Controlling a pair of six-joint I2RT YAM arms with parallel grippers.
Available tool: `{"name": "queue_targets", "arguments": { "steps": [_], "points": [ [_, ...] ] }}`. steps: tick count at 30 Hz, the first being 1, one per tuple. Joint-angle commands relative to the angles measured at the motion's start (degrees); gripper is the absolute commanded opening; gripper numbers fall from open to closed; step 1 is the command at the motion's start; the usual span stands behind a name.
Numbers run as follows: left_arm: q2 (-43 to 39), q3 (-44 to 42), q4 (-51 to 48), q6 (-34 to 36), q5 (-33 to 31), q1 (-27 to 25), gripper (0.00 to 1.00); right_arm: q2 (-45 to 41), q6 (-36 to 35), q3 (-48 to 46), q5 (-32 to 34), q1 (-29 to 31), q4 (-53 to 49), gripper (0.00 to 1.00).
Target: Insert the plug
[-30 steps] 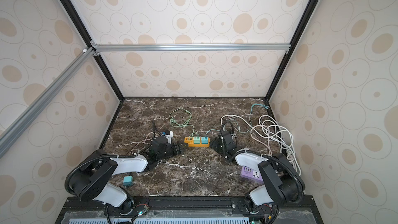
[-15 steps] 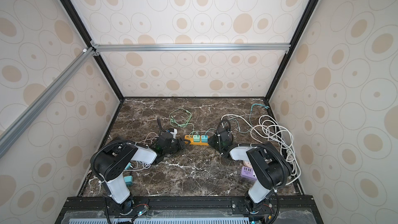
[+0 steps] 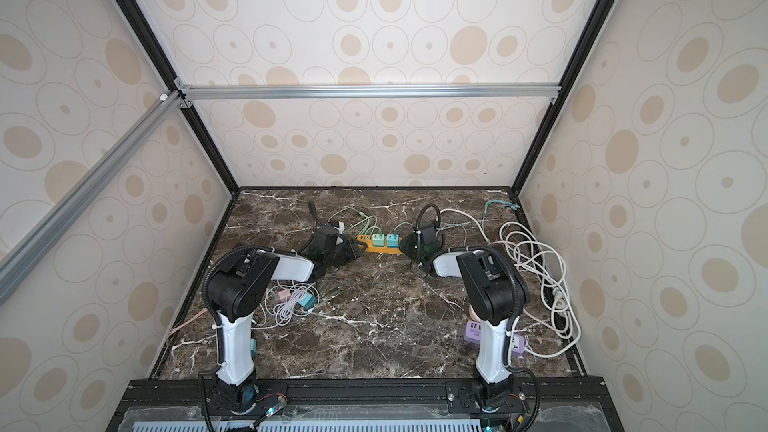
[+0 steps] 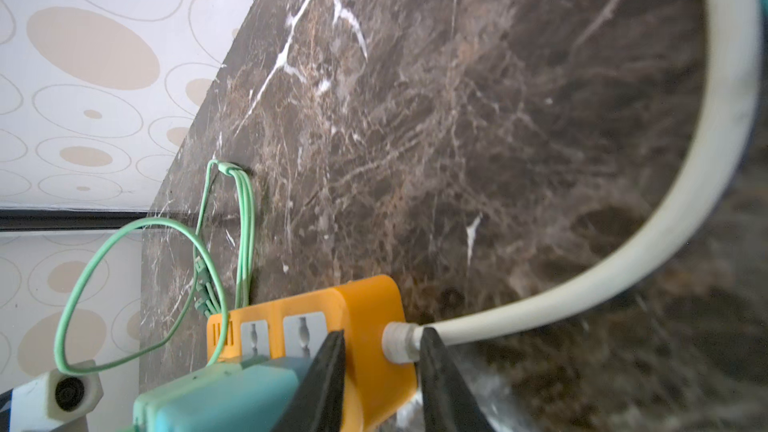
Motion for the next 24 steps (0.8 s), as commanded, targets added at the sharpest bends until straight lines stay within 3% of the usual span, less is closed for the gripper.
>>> {"name": "queue_targets", "arguments": {
  "steps": [1, 10, 24],
  "points": [
    [2.1, 3.9, -3.8, 3.4, 0.6, 0.4, 0.46, 3.5, -2.5, 3.7, -2.1, -1.1, -4.6, 0.32],
    [3.0, 6.8, -6.3, 4.9, 0.7, 0.9, 0.48, 5.1, -6.0, 7.7, -5.2, -3.7, -8.5, 0.36],
    [-10.0, -1.7, -5.6, 4.7, 0.8, 0.9, 0.57, -13.3, -13.6, -4.8, -9.1, -3.7, -16.5, 0.55]
  ]
}}
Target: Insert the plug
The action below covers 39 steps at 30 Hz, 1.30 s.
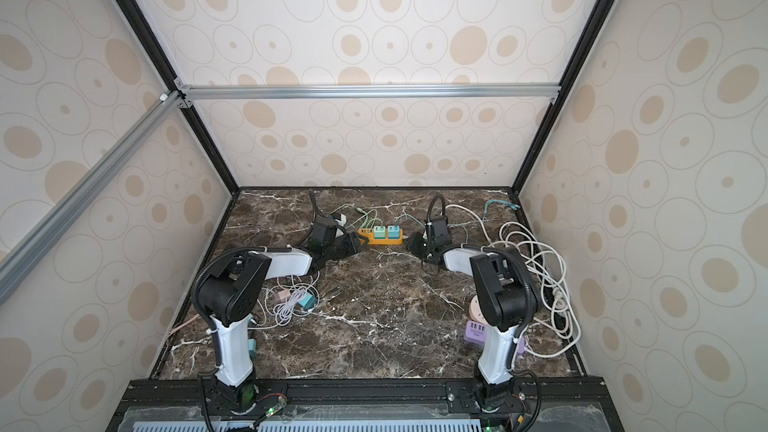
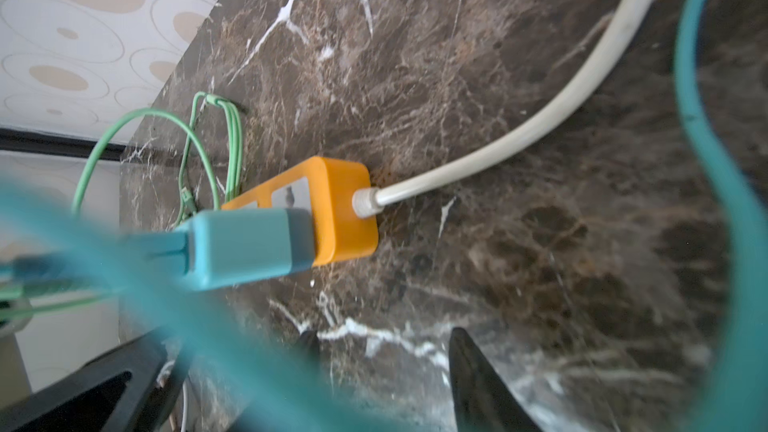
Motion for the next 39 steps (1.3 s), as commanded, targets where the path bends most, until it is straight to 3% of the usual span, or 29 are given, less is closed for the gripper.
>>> {"name": "queue_targets", "arguments": {
  "steps": [1, 7, 11, 13, 18, 20, 27, 34, 39],
  "points": [
    [-4.2, -2.9, 0.8, 0.4, 0.0, 0.3, 0.59, -5.7, -2.9, -2.9, -0.6, 0.0, -5.2, 0.56],
    [-11.2, -10.4, 2.8, -0.6, -3.0, 0.4, 0.71, -19.3, -8.6, -7.6, 2.6, -0.2, -16.3, 0.68],
    [-16.9, -14.8, 3.7, 0.2, -5.2, 0.3, 0.8, -28.6, -11.7, -9.7, 10.8, -0.3, -26.3, 0.78],
    [-19.7, -16.3, 3.2, 0.9, -6.9, 0.3, 0.83, -33.3, -12.1, -11.6, 15.4, -0.3, -29.2, 1.0],
    [-27.0, -18.2, -0.5, 3.7, -13.2, 0.4, 0.93, -44.8, -13.5, -15.9, 27.4, -0.3, -35.4, 0.99],
    [-29.7, -18.7, -2.1, 4.7, -16.2, 0.3, 0.98, -47.7, -14.0, -16.6, 29.5, -3.0, -38.1, 1.0],
    [-37.8, -21.2, -3.7, 6.3, -25.6, 0.4, 0.99, -54.8, -11.0, -21.2, 21.8, -19.5, -39.8, 1.0],
    [-42.6, -26.9, 3.3, 5.3, -28.9, 0.5, 0.99, -56.0, -9.4, -25.8, 13.6, -38.3, -35.4, 1.0],
    [-42.7, -25.8, 2.6, 7.4, -27.3, 0.5, 0.99, -48.7, -8.2, -24.9, 11.7, -42.1, -33.6, 1.0]
  ]
}}
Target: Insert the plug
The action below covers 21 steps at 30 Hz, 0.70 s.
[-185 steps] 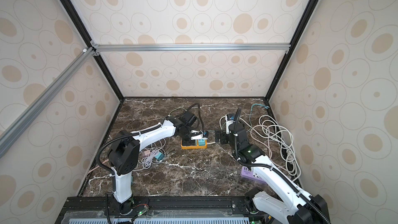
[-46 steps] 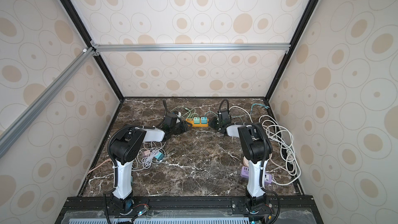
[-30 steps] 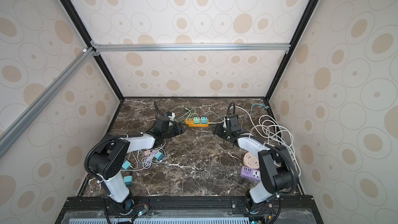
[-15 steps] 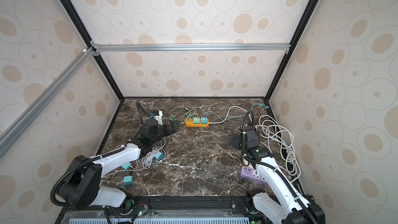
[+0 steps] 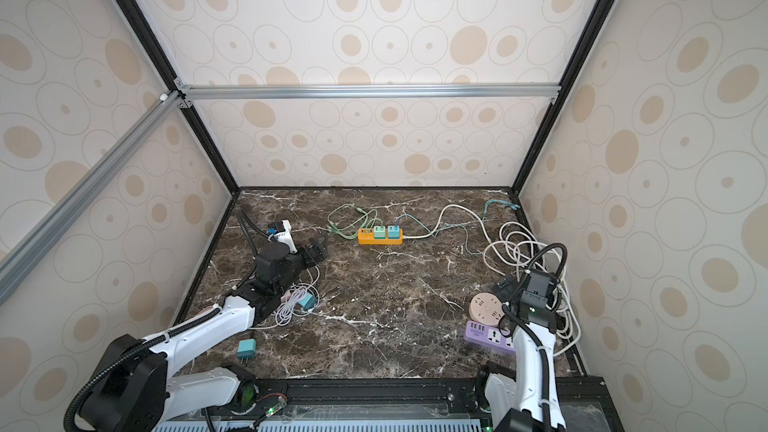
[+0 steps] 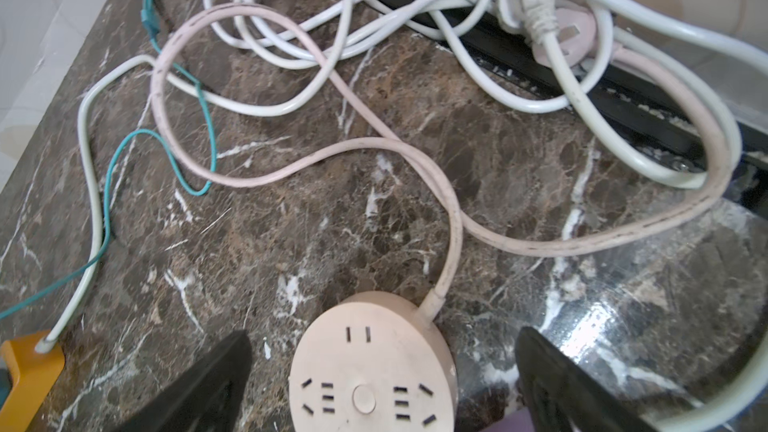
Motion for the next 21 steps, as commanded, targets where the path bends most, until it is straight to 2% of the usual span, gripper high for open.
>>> {"name": "queue_targets", "arguments": {
  "steps": [1, 3, 7, 14, 21],
  "points": [
    [-0.9, 1.5, 1.3, 2.5, -1.2, 0.4, 0.98, 5.5, 1.7, 1.1, -3.8, -0.7, 1.2, 1.0],
    [-0.7, 2.6, -0.7, 4.0, -2.1, 0.5, 0.99, 9.6, 2.8, 2.4, -4.2, -0.7, 0.3, 0.99],
    [-0.9, 5.2, -7.0, 5.1, -6.1, 0.6, 0.99, 16.7, 7.2, 4.2, 0.6, -0.7, -2.2, 0.99],
    [-1.5, 6.0, -13.1, 4.6, -11.3, 0.8, 0.98, 23.7, 8.1, 3.4, -3.8, -0.7, 1.9, 0.91],
    [-0.7, 6.0, -13.7, 2.3, -10.4, 0.9, 0.98, 23.4, 7.8, 1.8, -8.0, 1.1, 2.6, 0.77]
  ]
}}
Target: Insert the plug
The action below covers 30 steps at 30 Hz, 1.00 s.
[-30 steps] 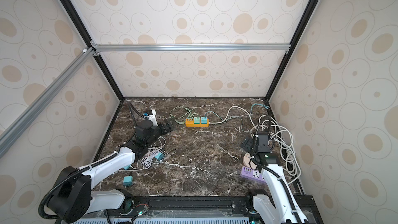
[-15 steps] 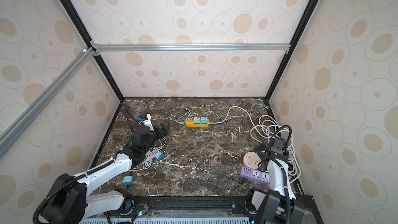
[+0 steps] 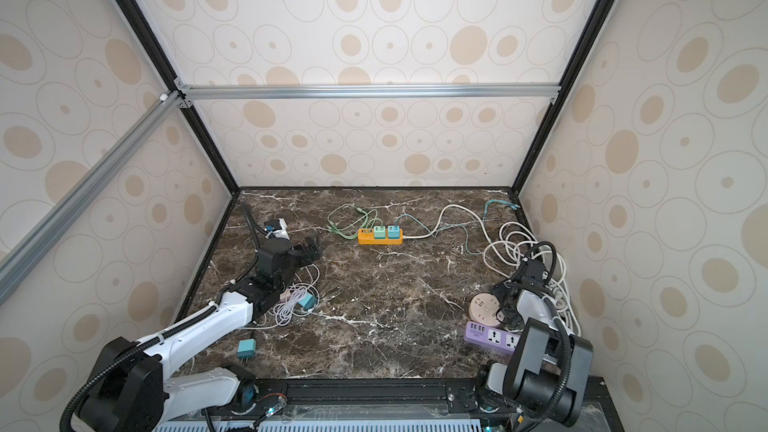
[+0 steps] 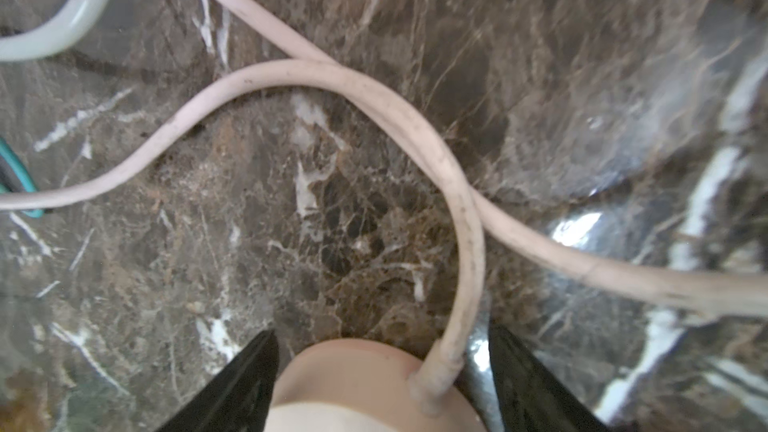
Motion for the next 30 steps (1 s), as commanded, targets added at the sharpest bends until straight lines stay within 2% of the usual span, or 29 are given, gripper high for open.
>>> {"name": "queue_targets", "arguments": {
  "steps": [1, 9, 15, 23, 30],
  "points": [
    [0.0, 2.3, -1.9, -1.5, -0.6, 0.6, 0.98, 0.7, 0.6, -1.3, -2.7, 1.7, -1.6, 0.76],
    [2.8, 4.2, -2.4, -0.2, 3.0, 0.6, 0.98, 1.3, 3.9, -2.0, -4.9, 9.1, -2.2, 0.7],
    [3.3, 3.7, -3.0, -0.7, 3.0, 0.6, 0.98, -0.1, 14.3, -2.1, -3.2, 18.5, -1.0, 0.7],
    [3.4, 3.5, -4.1, -0.6, 2.9, 0.5, 0.98, -1.1, 27.8, -1.4, 2.9, 30.3, 0.0, 0.7],
    [2.9, 3.2, -5.2, -0.3, 2.8, 0.6, 0.98, -0.2, 39.8, 0.5, 8.7, 40.4, -0.4, 0.74]
  ]
}}
